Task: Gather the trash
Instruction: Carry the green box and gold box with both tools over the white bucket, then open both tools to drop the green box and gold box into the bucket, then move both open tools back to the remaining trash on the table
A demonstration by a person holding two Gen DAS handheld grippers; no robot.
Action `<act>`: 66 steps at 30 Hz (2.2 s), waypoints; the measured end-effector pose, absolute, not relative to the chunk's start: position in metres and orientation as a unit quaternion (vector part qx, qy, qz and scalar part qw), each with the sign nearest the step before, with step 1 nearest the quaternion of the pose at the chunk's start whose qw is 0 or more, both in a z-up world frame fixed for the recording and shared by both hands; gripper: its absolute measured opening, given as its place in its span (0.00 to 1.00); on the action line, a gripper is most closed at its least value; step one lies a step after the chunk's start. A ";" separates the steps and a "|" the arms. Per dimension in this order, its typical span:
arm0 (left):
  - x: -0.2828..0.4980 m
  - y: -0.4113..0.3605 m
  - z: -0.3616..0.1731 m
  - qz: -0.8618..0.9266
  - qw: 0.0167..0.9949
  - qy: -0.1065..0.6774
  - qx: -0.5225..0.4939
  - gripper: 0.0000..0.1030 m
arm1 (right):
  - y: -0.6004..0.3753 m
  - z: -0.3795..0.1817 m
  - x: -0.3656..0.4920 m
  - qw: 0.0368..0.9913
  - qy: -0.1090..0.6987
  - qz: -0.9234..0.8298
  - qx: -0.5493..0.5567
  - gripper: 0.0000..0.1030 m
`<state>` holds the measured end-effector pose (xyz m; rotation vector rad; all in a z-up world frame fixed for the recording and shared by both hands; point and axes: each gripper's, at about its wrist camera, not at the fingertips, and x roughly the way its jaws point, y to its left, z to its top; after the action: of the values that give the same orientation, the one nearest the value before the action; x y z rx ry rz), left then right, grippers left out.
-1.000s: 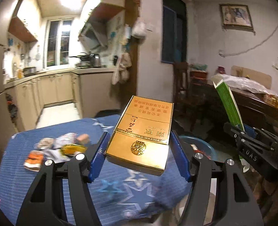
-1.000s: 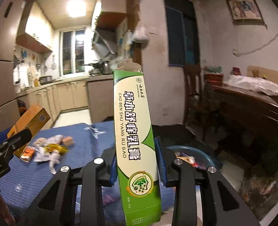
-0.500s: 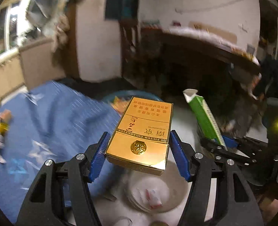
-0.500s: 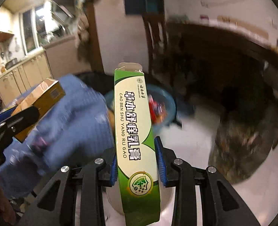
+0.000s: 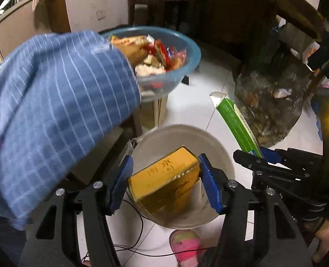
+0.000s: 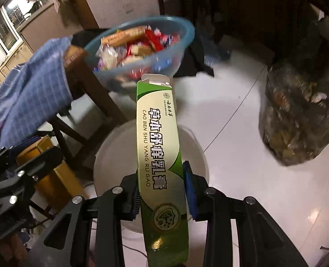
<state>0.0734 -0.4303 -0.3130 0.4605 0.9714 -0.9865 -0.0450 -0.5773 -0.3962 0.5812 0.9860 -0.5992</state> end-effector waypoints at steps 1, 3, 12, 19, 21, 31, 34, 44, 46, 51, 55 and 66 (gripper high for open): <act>0.074 -0.431 -0.318 -0.450 0.744 0.447 0.212 0.56 | -0.577 -0.400 -0.042 0.797 0.462 -0.277 0.272 0.33; 0.077 -0.431 -0.325 -0.449 0.742 0.450 0.214 0.56 | -0.578 -0.409 -0.037 0.795 0.467 -0.274 0.274 0.33; 0.081 -0.443 -0.319 -0.450 0.744 0.447 0.209 0.56 | -0.578 -0.404 -0.029 0.795 0.469 -0.267 0.278 0.33; 0.080 -0.448 -0.319 -0.447 0.746 0.445 0.213 0.56 | -0.578 -0.400 -0.031 0.796 0.467 -0.265 0.280 0.33; 0.080 -0.449 -0.320 -0.445 0.745 0.447 0.216 0.61 | -0.579 -0.401 -0.032 0.795 0.467 -0.267 0.281 0.40; 0.078 -0.448 -0.325 -0.440 0.748 0.445 0.221 0.69 | -0.581 -0.394 -0.038 0.802 0.449 -0.276 0.282 0.52; 0.078 -0.447 -0.324 -0.438 0.750 0.443 0.221 0.69 | -0.582 -0.393 -0.039 0.802 0.449 -0.277 0.280 0.52; 0.099 -0.368 -0.224 -0.427 0.819 0.346 0.166 0.70 | -0.555 -0.307 -0.050 0.869 0.346 -0.304 0.180 0.52; 0.110 -0.315 -0.170 -0.397 0.863 0.282 0.137 0.76 | -0.530 -0.261 -0.039 0.906 0.292 -0.279 0.128 0.54; 0.159 -0.155 -0.063 -0.254 0.950 0.172 0.052 0.95 | -0.456 -0.163 0.024 0.965 0.209 -0.149 0.058 0.75; 0.208 -0.051 -0.036 -0.155 0.973 0.168 0.031 0.95 | -0.380 -0.121 0.104 0.978 0.205 -0.025 0.035 0.79; 0.350 0.093 -0.102 -0.080 0.936 0.343 -0.015 0.95 | -0.212 -0.127 0.262 0.951 0.289 0.112 0.019 0.79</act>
<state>0.3496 0.0934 -0.1020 -0.0298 0.7015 -0.1644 0.2618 -0.2119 -0.1272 0.0390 0.5879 0.2276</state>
